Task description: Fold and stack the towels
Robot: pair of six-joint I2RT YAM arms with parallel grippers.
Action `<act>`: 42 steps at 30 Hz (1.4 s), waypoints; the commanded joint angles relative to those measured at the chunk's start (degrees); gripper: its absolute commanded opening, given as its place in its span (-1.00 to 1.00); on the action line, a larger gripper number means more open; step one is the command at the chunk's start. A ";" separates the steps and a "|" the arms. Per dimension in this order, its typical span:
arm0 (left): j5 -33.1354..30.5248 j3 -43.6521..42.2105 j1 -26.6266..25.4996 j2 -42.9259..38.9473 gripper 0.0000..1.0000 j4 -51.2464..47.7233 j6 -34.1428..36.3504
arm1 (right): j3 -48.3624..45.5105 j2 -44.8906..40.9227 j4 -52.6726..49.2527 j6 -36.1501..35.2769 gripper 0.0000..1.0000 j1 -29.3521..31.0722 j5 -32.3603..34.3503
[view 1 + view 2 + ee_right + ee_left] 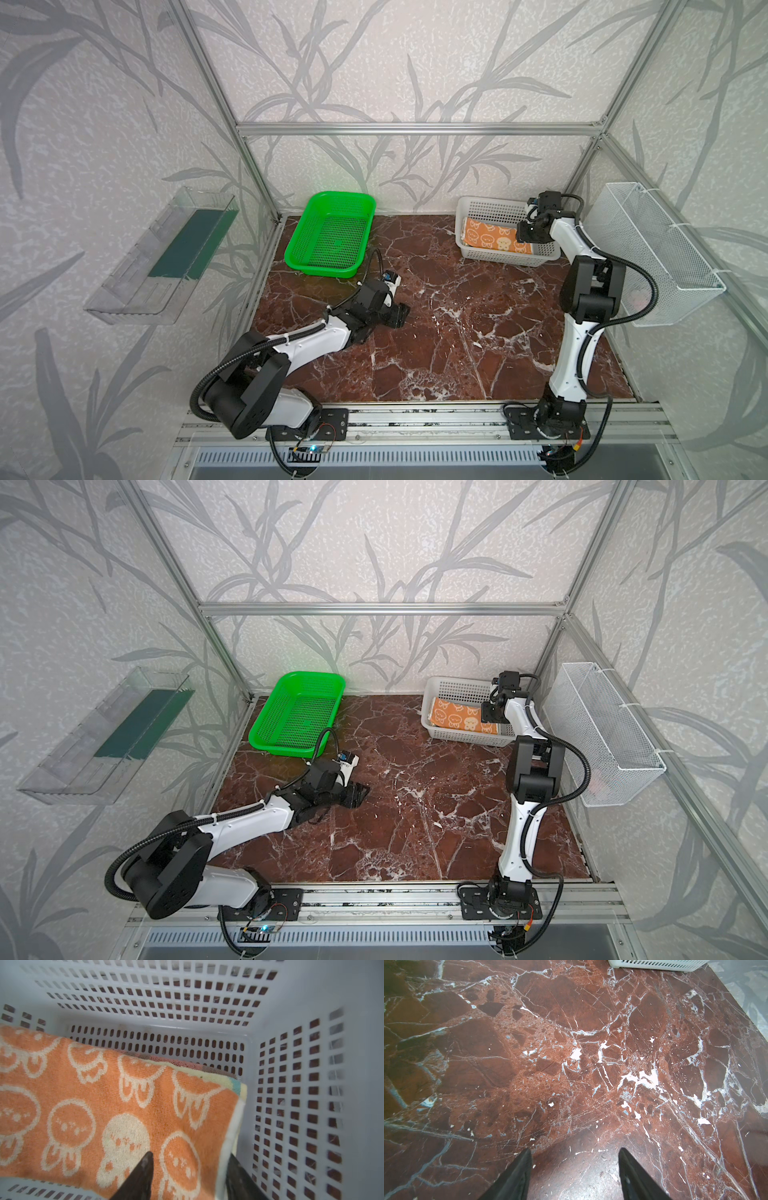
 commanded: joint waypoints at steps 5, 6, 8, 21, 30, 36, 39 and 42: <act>-1.35 -0.47 -0.14 -3.23 0.40 1.04 1.41 | -6.65 -8.17 7.17 -0.30 0.98 -0.47 0.19; -1.77 -0.48 -0.11 -3.52 0.41 0.83 1.68 | -7.36 -9.09 7.88 -0.34 0.98 -0.45 -0.09; -2.74 -0.48 -0.11 -4.07 0.41 0.23 2.42 | -8.59 -10.96 8.67 -0.05 0.98 -0.36 -1.30; -27.83 -1.09 2.00 -16.19 0.43 -9.46 12.13 | -37.56 -31.87 27.22 -0.26 0.98 6.43 -7.00; -32.63 -8.07 18.23 -21.32 0.43 -2.33 14.60 | -61.23 -43.08 41.52 -1.64 0.98 15.63 0.65; -25.12 -11.29 27.93 -17.69 0.43 6.61 14.92 | -74.34 -44.14 52.88 -1.37 0.98 16.54 5.18; -23.08 -12.40 29.91 -15.03 0.43 12.45 15.97 | -76.13 -43.86 55.42 -2.73 0.98 16.56 3.87; -21.32 -13.01 31.02 -12.97 0.43 17.02 16.44 | -79.58 -42.87 66.71 -3.73 0.98 16.57 2.19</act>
